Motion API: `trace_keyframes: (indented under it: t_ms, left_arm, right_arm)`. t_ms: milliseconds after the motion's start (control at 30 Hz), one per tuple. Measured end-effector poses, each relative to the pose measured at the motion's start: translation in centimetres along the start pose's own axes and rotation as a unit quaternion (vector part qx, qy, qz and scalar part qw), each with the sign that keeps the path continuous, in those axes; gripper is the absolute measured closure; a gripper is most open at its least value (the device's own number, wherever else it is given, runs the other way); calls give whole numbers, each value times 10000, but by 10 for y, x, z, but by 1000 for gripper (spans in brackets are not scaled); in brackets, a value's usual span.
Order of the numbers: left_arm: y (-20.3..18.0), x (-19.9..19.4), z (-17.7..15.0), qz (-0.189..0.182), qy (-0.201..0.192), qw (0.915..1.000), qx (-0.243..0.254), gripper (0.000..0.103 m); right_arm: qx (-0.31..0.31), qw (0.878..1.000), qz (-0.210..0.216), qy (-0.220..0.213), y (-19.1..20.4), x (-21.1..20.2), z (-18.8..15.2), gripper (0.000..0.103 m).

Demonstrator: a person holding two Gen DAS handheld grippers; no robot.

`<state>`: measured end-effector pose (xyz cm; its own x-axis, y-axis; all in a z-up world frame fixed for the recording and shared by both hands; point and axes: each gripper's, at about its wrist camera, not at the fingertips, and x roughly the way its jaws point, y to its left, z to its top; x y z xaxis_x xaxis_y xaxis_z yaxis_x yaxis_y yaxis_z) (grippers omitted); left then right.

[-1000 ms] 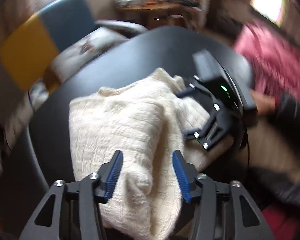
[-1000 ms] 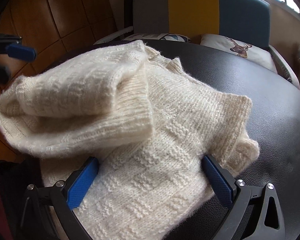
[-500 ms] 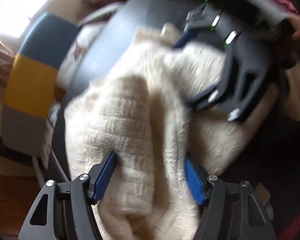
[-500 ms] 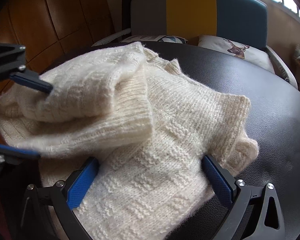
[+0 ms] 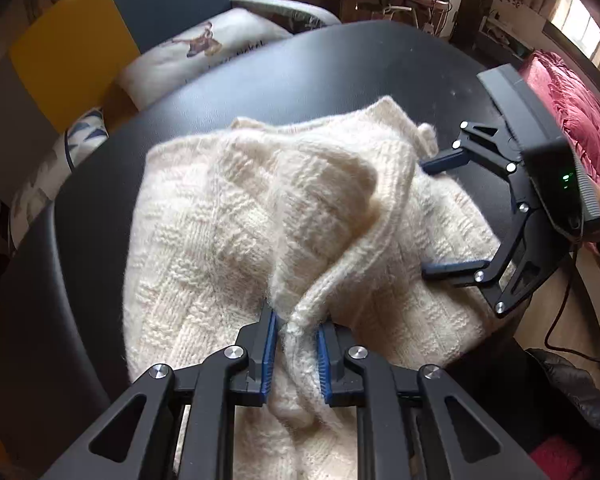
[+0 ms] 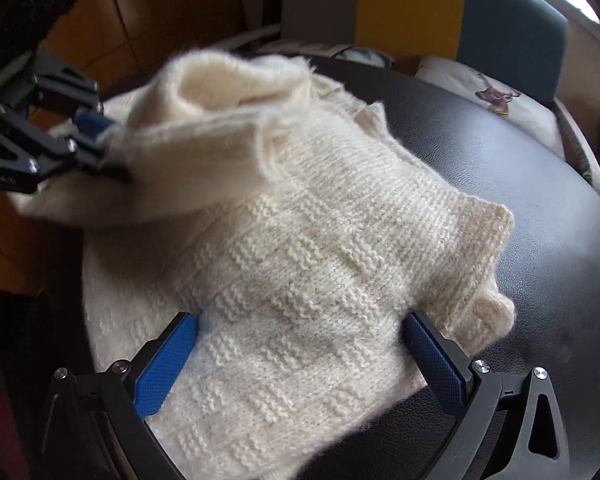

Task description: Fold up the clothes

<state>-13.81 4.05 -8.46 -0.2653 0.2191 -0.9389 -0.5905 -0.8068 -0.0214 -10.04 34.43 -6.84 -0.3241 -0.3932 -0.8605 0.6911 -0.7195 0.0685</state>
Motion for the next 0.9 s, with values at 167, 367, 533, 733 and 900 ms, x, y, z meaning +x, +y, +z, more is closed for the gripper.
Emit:
trace_keyframes:
  t_ms: [167, 367, 533, 733, 900]
  left_arm:
    - [26, -25, -4, -1492, -446, 9837, -900, 90]
    - [91, -92, -12, -3334, -1798, 8998, -2164, 91]
    - [95, -129, 4, -4024, -2515, 8483, -2349, 103]
    - [70, -122, 5, -3216, -2260, 8945, -2128, 103]
    - [57, -111, -6, -2480, -1894, 9286, -2005, 88]
  right_arm:
    - [72, 10000, 19, -3, -2, 2, 1, 0]
    - [243, 9992, 84, -309, -6, -1, -3, 0]
    - [293, 9986, 176, -416, -9, 0, -3, 0]
    - [485, 9947, 281, -864, -12, -2, -11, 0]
    - [576, 9927, 372, -992, -14, -4, -13, 0]
